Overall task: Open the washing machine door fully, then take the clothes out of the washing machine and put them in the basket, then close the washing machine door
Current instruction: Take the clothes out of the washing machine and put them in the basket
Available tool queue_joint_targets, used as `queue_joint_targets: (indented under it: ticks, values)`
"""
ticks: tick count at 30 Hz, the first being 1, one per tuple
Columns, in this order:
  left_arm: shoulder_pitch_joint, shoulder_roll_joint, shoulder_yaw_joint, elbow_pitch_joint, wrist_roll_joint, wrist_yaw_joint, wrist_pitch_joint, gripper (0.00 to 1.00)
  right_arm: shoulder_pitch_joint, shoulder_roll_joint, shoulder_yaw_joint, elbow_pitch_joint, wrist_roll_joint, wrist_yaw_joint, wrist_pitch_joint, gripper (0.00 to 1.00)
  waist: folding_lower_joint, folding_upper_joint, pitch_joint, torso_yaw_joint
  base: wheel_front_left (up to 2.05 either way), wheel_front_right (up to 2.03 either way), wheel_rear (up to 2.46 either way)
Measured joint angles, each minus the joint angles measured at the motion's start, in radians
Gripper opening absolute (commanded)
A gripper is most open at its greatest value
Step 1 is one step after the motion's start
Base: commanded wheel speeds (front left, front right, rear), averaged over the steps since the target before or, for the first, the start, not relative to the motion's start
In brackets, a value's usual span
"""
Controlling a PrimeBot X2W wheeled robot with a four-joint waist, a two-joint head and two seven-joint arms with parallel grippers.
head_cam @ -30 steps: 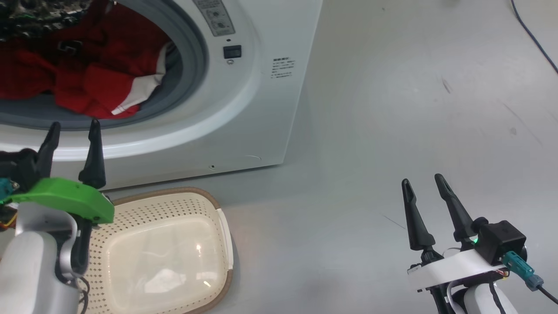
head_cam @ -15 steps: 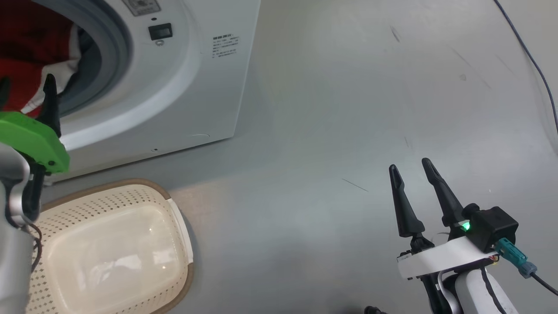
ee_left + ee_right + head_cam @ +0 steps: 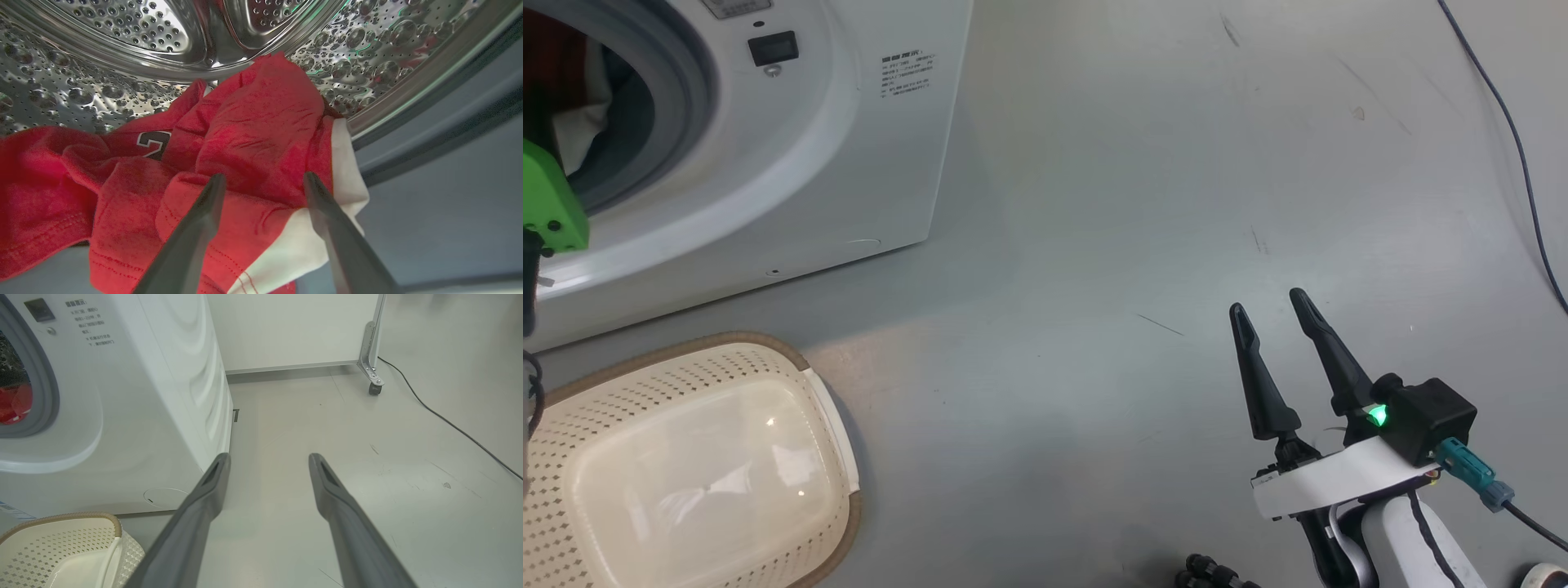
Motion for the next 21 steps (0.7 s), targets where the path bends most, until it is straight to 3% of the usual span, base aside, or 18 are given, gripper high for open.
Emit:
queue_joint_targets:
  ticks: [21]
  values:
    - [-0.121,0.052,-0.093,0.162,0.079,-0.025,0.133,1.0,-0.018,0.003,0.028,0.022,0.001,0.001,0.0,1.0,0.0,0.0,0.008,-0.01,0.0,0.0,0.0]
